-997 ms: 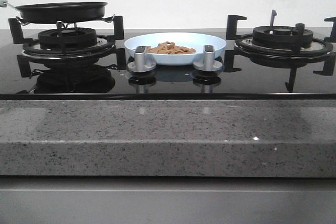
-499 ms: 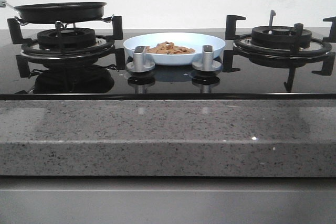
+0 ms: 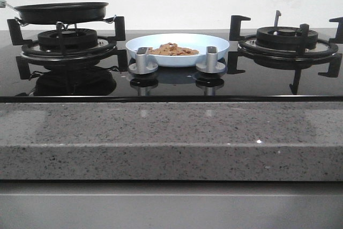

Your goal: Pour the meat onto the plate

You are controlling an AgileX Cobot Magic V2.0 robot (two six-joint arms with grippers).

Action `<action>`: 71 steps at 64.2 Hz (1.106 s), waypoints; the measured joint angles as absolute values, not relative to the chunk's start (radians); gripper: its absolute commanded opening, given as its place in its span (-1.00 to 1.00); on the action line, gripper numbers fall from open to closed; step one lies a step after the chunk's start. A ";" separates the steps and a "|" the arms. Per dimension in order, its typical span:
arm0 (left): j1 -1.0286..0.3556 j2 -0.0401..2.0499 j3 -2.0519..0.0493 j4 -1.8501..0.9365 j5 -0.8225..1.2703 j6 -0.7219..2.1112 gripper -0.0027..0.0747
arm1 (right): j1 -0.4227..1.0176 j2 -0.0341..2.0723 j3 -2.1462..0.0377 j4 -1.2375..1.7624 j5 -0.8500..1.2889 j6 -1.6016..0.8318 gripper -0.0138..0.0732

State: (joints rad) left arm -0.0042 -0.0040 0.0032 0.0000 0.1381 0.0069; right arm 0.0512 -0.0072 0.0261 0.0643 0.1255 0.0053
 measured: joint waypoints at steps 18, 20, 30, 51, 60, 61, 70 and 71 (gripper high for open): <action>-0.004 -0.004 0.003 0.000 0.138 0.007 -0.98 | 0.051 -0.011 0.026 0.066 0.148 0.005 -0.82; -0.004 -0.004 0.003 0.000 0.138 0.007 -0.98 | 0.051 -0.011 0.026 0.066 0.148 0.005 -0.82; -0.004 -0.004 0.003 0.000 0.138 0.007 -0.98 | 0.051 -0.011 0.026 0.066 0.148 0.005 -0.82; -0.004 -0.004 0.003 0.000 0.138 0.007 -0.98 | 0.051 -0.011 0.026 0.066 0.148 0.005 -0.82; -0.004 -0.004 0.003 0.000 0.138 0.007 -0.98 | 0.051 -0.011 0.026 0.066 0.148 0.005 -0.82; -0.004 -0.004 0.003 0.000 0.138 0.007 -0.98 | 0.051 -0.011 0.026 0.066 0.148 0.005 -0.82; -0.004 -0.004 0.003 0.000 0.138 0.007 -0.98 | 0.051 -0.011 0.026 0.066 0.150 0.005 -0.82; -0.004 -0.004 0.003 0.000 0.138 0.007 -0.98 | 0.051 -0.011 0.026 0.066 0.150 0.005 -0.82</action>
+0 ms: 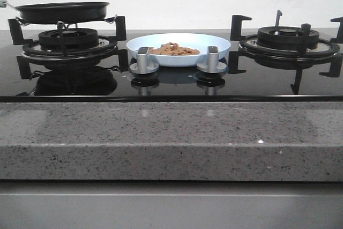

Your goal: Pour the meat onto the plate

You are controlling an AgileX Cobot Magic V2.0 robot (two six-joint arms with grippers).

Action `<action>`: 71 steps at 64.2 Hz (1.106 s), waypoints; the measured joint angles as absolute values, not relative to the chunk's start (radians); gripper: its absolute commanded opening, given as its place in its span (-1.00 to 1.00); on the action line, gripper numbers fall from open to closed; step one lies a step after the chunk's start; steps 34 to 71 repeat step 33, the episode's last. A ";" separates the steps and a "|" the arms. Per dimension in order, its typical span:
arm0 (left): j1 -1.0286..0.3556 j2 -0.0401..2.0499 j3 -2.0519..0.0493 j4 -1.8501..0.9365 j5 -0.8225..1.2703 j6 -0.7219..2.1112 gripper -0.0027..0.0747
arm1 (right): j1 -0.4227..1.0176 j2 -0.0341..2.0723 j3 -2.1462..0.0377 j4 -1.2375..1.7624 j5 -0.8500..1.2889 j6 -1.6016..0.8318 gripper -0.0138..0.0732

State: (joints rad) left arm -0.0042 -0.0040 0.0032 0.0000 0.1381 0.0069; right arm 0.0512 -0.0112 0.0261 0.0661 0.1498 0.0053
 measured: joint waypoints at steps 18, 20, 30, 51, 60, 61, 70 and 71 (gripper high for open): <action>-0.004 -0.004 0.003 0.000 0.138 0.007 -0.98 | 0.051 -0.011 0.026 0.066 0.150 0.005 -0.82; -0.004 -0.004 0.003 0.000 0.138 0.007 -0.98 | 0.051 -0.011 0.026 0.066 0.150 0.005 -0.82; -0.004 -0.004 0.003 0.000 0.138 0.007 -0.98 | 0.051 -0.011 0.026 0.066 0.150 0.005 -0.82; -0.004 -0.004 0.003 0.000 0.138 0.007 -0.98 | 0.051 -0.011 0.026 0.066 0.150 0.005 -0.82; -0.004 -0.004 0.003 0.000 0.138 0.007 -0.98 | 0.051 -0.011 0.026 0.066 0.150 0.005 -0.82; -0.004 -0.004 0.003 0.000 0.138 0.007 -0.98 | 0.051 -0.011 0.026 0.066 0.150 0.005 -0.82; -0.004 -0.004 0.003 0.000 0.138 0.007 -0.98 | 0.051 -0.011 0.026 0.066 0.150 0.005 -0.82; -0.004 -0.004 0.003 0.000 0.138 0.007 -0.98 | 0.051 -0.011 0.026 0.066 0.150 0.005 -0.82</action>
